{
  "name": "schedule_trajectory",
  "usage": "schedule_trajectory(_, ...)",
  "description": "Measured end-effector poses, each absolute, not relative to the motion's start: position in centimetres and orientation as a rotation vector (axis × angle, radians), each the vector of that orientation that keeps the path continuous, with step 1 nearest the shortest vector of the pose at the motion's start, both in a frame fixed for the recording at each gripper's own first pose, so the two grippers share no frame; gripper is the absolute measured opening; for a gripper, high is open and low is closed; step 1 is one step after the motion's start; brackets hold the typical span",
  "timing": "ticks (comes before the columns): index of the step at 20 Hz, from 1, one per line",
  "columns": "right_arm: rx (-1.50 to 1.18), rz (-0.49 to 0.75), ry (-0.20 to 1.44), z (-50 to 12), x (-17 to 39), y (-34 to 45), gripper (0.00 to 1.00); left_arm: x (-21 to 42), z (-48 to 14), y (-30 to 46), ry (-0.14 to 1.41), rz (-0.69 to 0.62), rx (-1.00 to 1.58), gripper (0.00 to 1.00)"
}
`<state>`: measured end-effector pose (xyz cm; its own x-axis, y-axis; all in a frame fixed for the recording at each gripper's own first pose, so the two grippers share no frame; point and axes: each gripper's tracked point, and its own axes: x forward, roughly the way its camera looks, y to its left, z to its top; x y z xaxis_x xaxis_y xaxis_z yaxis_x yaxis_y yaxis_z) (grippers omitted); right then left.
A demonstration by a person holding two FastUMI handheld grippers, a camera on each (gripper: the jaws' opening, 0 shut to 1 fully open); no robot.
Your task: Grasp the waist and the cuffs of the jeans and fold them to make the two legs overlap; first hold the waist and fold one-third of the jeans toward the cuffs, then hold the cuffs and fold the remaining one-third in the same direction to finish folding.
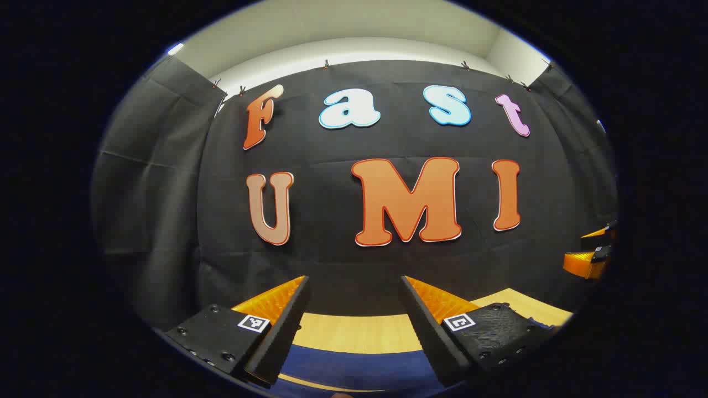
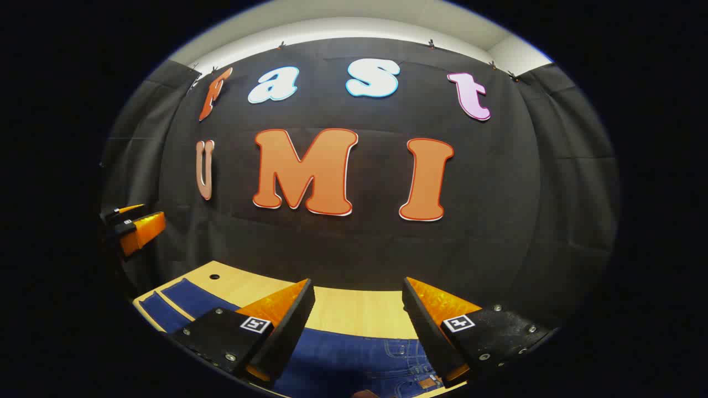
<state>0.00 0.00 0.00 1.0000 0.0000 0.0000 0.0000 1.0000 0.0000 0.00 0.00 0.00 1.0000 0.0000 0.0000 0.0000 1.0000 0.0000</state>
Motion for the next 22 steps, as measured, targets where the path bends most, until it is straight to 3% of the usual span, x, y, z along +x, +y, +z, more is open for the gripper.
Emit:
schedule_trajectory(9, -0.033, -0.138, -0.017, 0.7, -1.4, -2.8, 0.97, 2.4, -1.3, -0.8, 0.010, -0.124, -0.014, 0.98)
schedule_trajectory(22, 0.031, -0.151, -0.034, 1.2, -3.2, 0.3, 0.98, 0.6, -1.9, 6.6, 0.012, -0.043, -0.009, 1.00)
